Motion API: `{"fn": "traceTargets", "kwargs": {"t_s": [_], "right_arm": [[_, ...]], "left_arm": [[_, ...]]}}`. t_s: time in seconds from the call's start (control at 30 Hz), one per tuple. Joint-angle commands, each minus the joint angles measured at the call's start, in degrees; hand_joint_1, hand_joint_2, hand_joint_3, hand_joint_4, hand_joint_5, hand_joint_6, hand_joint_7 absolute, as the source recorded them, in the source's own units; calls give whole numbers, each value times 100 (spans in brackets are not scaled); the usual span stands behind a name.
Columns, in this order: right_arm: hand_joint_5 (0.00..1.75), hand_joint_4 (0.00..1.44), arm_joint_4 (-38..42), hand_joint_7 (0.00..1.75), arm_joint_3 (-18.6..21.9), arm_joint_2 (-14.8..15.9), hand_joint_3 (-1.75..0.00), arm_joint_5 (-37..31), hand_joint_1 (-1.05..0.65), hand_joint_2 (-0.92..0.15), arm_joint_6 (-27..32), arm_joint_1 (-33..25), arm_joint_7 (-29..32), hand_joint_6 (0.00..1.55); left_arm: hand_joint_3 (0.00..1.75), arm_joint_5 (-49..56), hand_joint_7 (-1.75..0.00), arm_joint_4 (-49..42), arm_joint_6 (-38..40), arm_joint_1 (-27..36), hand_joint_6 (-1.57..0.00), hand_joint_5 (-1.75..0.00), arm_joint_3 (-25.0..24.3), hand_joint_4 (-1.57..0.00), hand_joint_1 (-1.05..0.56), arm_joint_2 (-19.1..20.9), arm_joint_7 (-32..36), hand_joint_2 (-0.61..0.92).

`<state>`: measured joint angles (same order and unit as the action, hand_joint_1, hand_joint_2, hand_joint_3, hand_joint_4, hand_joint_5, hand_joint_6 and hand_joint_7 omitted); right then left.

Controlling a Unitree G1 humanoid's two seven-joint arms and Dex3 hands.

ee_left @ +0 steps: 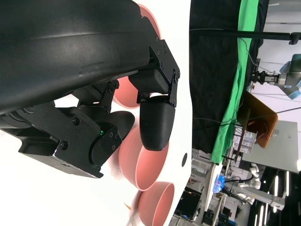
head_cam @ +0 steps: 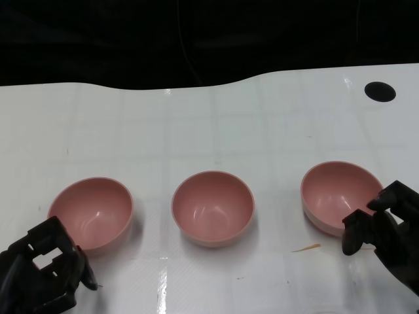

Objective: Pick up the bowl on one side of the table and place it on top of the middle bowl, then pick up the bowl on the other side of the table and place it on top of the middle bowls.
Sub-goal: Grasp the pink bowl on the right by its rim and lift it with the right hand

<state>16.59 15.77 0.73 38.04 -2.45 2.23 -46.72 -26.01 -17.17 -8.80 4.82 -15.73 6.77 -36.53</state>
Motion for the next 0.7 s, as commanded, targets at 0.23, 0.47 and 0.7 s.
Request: {"fn": "traceTargets", "kwargs": {"t_s": [0.23, 0.47, 0.7], "right_arm": [[15, 66, -617, 1, 22, 80, -10, -348, -70, -92, -838, 40, 63, 75], [1, 44, -1503, 0, -344, 432, -15, -2203, -88, -92, -1935, -184, 1005, 49], [0, 30, -1728, 0, -630, 1124, -11, -5318, -98, -92, -2862, -268, 2632, 38]], "left_arm": [[124, 8, -162, 6, -11, -39, -70, -175, -38, -77, -1, 54, 95, 55], [124, -76, -161, -52, 88, -110, -70, -175, -60, -76, -2, 75, 56, 54], [123, -75, -164, -194, -50, -181, -69, -175, -83, -78, -4, 118, -35, 54]]}}
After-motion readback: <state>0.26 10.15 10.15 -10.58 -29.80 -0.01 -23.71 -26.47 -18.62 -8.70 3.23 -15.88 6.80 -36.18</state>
